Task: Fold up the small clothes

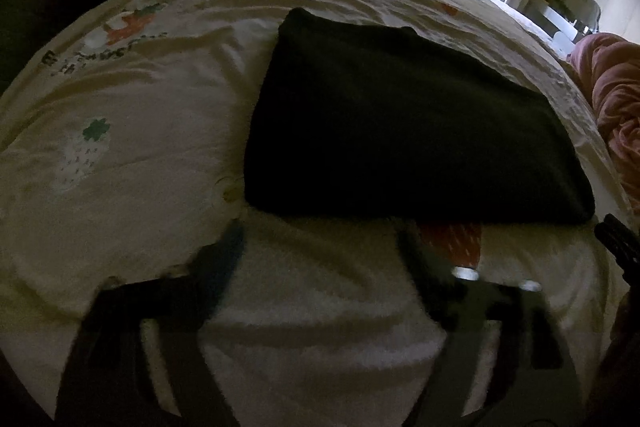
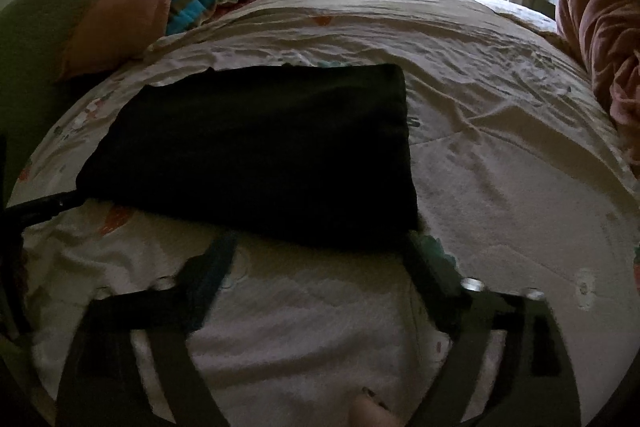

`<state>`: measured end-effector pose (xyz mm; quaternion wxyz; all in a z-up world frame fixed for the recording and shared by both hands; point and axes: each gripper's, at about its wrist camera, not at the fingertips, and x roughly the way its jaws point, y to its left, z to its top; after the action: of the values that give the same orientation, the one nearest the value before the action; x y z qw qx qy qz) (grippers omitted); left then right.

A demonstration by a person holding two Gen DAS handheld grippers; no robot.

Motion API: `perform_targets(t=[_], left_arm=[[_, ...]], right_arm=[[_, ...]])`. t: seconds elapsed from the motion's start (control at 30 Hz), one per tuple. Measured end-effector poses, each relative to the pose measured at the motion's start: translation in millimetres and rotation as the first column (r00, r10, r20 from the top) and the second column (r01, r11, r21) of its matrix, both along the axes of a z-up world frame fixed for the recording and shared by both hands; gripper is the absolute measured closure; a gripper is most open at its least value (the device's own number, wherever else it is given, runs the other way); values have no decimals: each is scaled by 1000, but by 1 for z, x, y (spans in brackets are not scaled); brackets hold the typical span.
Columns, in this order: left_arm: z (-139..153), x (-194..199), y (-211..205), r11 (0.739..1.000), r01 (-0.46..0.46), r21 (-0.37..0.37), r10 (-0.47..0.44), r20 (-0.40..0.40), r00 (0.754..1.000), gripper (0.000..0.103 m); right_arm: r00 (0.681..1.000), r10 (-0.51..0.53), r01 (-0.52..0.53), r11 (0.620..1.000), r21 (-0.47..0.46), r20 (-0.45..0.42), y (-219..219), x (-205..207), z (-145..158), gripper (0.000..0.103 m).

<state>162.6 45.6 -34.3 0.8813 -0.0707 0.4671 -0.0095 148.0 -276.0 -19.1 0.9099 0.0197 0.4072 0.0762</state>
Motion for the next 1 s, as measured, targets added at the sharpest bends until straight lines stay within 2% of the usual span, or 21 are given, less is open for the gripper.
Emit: perform_targets(t=[0.13,0.3,1.0], left_arm=[[6,-6,0,1000,11,0,-11,14,1000,26],[14,-15,0,1000,17,-2,-17,35,999,10],[30,-41,3,999,33,-9,-32,64,997,10]], right_arm=[[1000,10,-10,1000,-14,18,6,-7,4,8],[999,25,-24,999,-21,35,13,-12,10,7],[992,104,-101,994,-46,66,53,-30,28,5]])
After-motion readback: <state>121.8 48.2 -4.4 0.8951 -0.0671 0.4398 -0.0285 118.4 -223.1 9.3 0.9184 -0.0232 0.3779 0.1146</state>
